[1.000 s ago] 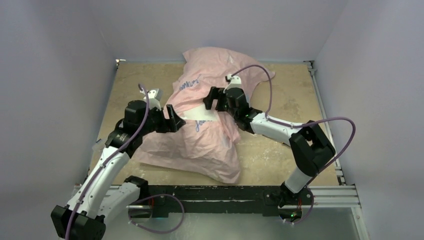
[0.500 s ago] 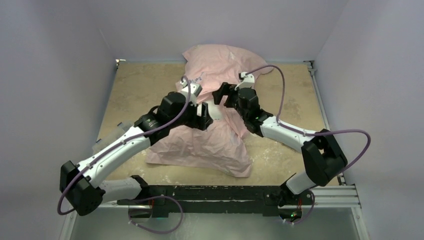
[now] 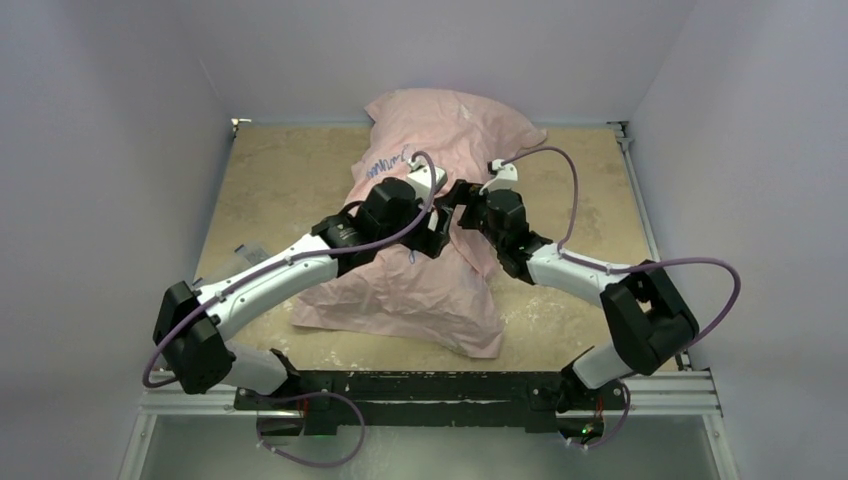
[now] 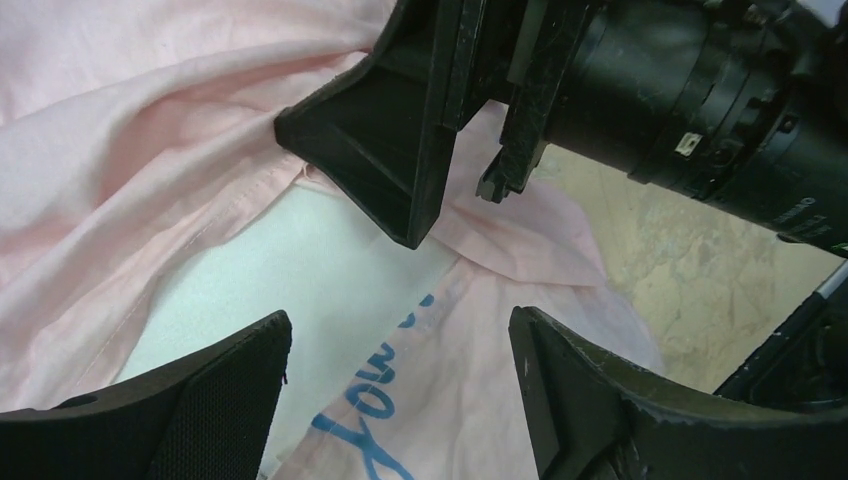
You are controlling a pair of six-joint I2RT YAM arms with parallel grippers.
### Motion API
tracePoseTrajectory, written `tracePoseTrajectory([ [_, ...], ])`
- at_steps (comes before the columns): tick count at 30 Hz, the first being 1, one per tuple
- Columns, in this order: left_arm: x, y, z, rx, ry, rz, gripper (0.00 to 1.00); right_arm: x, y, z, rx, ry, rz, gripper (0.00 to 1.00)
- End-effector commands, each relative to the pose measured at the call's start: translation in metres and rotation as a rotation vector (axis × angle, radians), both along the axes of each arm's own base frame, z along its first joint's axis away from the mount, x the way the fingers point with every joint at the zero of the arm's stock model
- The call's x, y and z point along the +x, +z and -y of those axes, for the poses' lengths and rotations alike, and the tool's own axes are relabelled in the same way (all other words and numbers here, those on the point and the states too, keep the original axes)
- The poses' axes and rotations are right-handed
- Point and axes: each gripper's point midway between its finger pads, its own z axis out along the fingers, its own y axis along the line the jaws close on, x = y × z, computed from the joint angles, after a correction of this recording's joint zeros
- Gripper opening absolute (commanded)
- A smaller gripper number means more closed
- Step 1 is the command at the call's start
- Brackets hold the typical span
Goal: Remove the pillowcase from the pillow
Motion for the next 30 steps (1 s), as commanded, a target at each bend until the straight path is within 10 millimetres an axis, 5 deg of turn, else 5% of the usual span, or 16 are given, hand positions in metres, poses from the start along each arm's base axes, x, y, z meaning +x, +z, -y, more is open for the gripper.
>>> tracePoseTrajectory([
  [1,0.008,-0.03,0.0,0.079,-0.004,-0.003,0.8,0.004,-0.013,-0.004,0.028,0.05,-0.004,0.95],
  [7,-0.008,-0.057,0.009,0.078,-0.086,-0.093,0.77,0.008,-0.026,-0.006,0.018,0.062,-0.018,0.94],
  [11,-0.031,-0.07,0.02,0.05,-0.18,-0.19,0.54,0.009,-0.024,-0.005,0.025,0.061,-0.01,0.93],
  [15,-0.08,-0.067,0.052,-0.023,-0.377,-0.267,0.34,0.01,-0.028,-0.008,0.026,0.074,-0.016,0.92],
  [21,-0.14,-0.077,0.076,-0.053,-0.547,-0.316,0.23,0.01,-0.031,-0.009,0.024,0.079,-0.022,0.86],
  [30,-0.209,-0.143,0.077,0.017,-0.623,-0.504,0.21,0.011,-0.03,-0.008,0.03,0.069,-0.019,0.81],
])
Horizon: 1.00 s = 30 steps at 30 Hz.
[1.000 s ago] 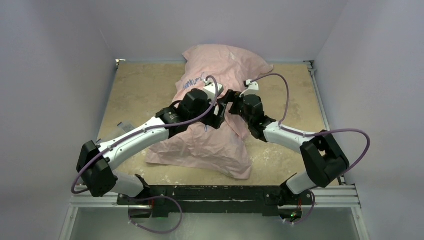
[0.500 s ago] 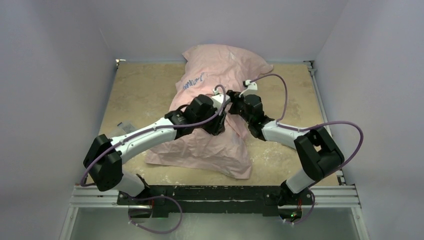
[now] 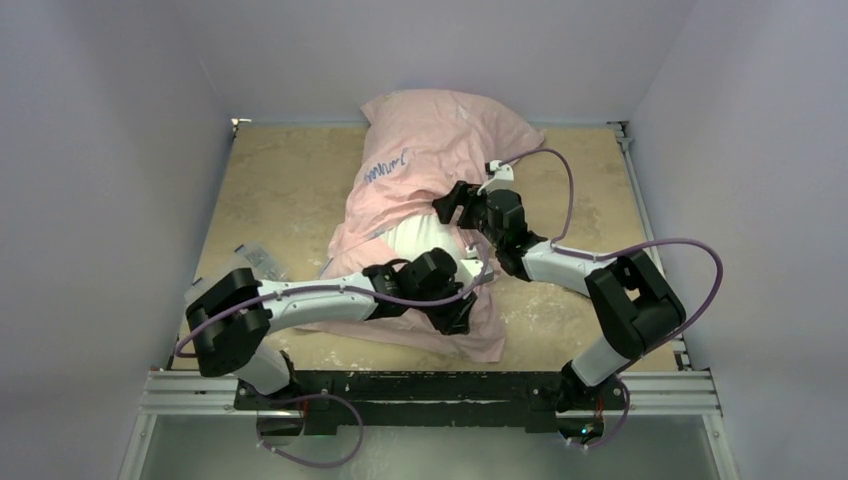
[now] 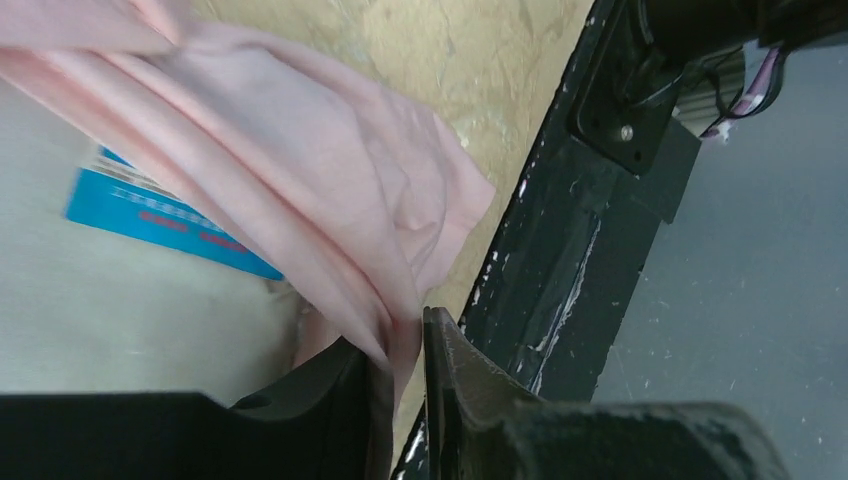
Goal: Remove the pillowcase from the pillow
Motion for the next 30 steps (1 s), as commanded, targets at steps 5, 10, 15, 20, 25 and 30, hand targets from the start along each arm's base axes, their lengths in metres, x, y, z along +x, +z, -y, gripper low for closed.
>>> tracePoseTrajectory([
  [5,-0.079,-0.077,-0.014,0.182,-0.074,-0.187,0.22,0.004,0.006,0.003,0.033,0.011,-0.002,0.81],
  [10,-0.079,-0.124,-0.045,0.331,0.048,-0.196,0.18,0.016,0.02,0.003,0.047,0.011,0.0,0.81],
  [15,-0.059,-0.114,-0.042,0.298,0.142,-0.119,0.26,0.015,0.035,0.007,0.051,0.001,0.008,0.82],
  [20,-0.027,-0.06,-0.013,0.163,0.223,-0.021,0.42,0.011,0.072,0.019,0.02,-0.04,0.066,0.89],
  [25,-0.007,0.006,0.013,-0.033,0.253,0.008,0.55,-0.008,0.099,0.031,0.03,-0.048,0.09,0.93],
  [30,0.009,0.065,0.017,-0.207,0.307,0.01,0.64,-0.026,0.124,0.038,0.023,-0.041,0.118,0.97],
])
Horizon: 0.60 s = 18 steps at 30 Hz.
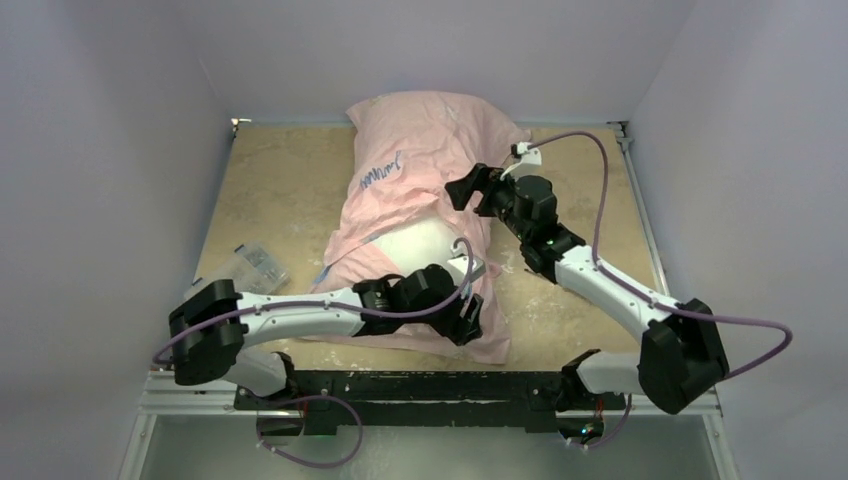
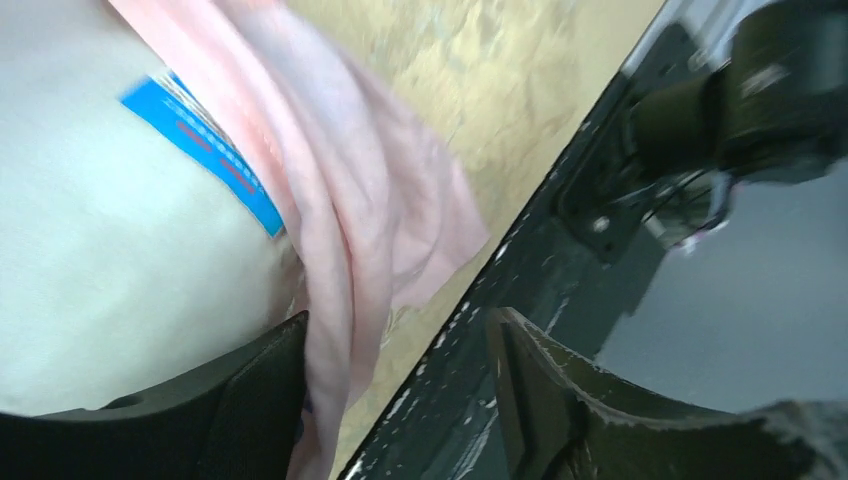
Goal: Remove the pillowcase from the pillow
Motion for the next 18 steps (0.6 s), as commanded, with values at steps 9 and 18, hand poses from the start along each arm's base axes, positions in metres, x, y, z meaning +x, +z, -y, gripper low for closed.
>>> tracePoseTrajectory([
  [9,0.067,0.115,-0.054,-0.293,0.4,0.082,0.74,-0.031,0.081,0.004,-0.006,0.042,0.149,0.99],
  [18,0.111,0.093,-0.185,-0.107,0.986,0.271,0.82,-0.052,0.052,-0.063,-0.048,0.155,0.087,0.99],
])
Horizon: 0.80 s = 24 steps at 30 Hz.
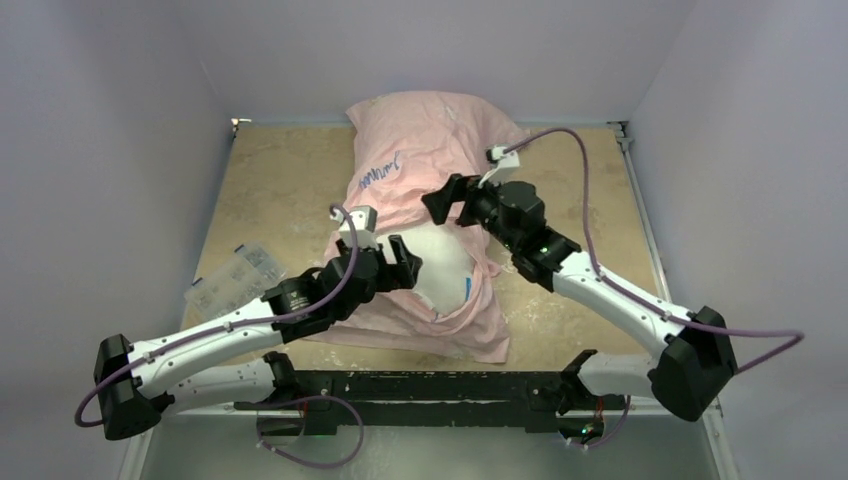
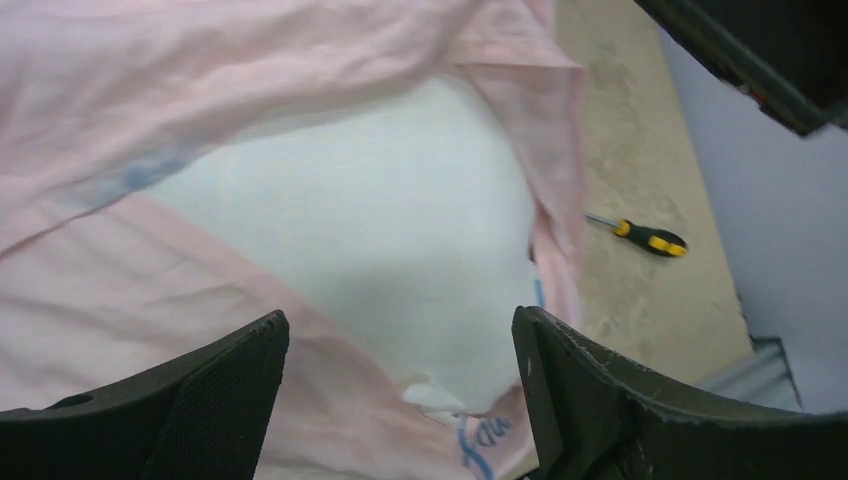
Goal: Remove the pillowcase from the pillow
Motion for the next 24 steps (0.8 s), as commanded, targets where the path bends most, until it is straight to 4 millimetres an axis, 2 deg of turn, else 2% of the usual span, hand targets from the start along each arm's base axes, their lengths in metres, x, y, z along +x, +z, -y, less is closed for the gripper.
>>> tracePoseTrajectory([
  [1,0.021,-0.024,-0.071,0.154,0.346,0.026,0.83,-0.011,0.0,-0.038,-0.035,0.06,-0.002,0.99],
  [4,0.022,-0.04,-0.079,0.188,0.393,0.017,0.83,-0.019,-0.002,-0.054,-0.047,0.079,-0.01,0.99],
  [10,0.02,-0.082,-0.079,0.185,0.427,-0.041,0.83,-0.038,0.007,-0.064,-0.062,0.144,0.014,0.99],
  [15,0.008,-0.112,-0.094,0.197,0.465,-0.109,0.79,-0.054,-0.012,-0.077,-0.108,0.185,-0.03,0.99],
  [18,-0.001,-0.12,-0.108,0.211,0.481,-0.134,0.68,-0.065,-0.027,-0.085,-0.137,0.216,-0.059,0.99],
  [21,-0.008,-0.123,-0.118,0.211,0.487,-0.151,0.51,-0.073,-0.038,-0.091,-0.168,0.235,-0.082,0.99],
  [24,-0.016,-0.13,-0.127,0.207,0.498,-0.174,0.36,-0.069,-0.055,-0.09,-0.214,0.183,-0.12,0.99],
])
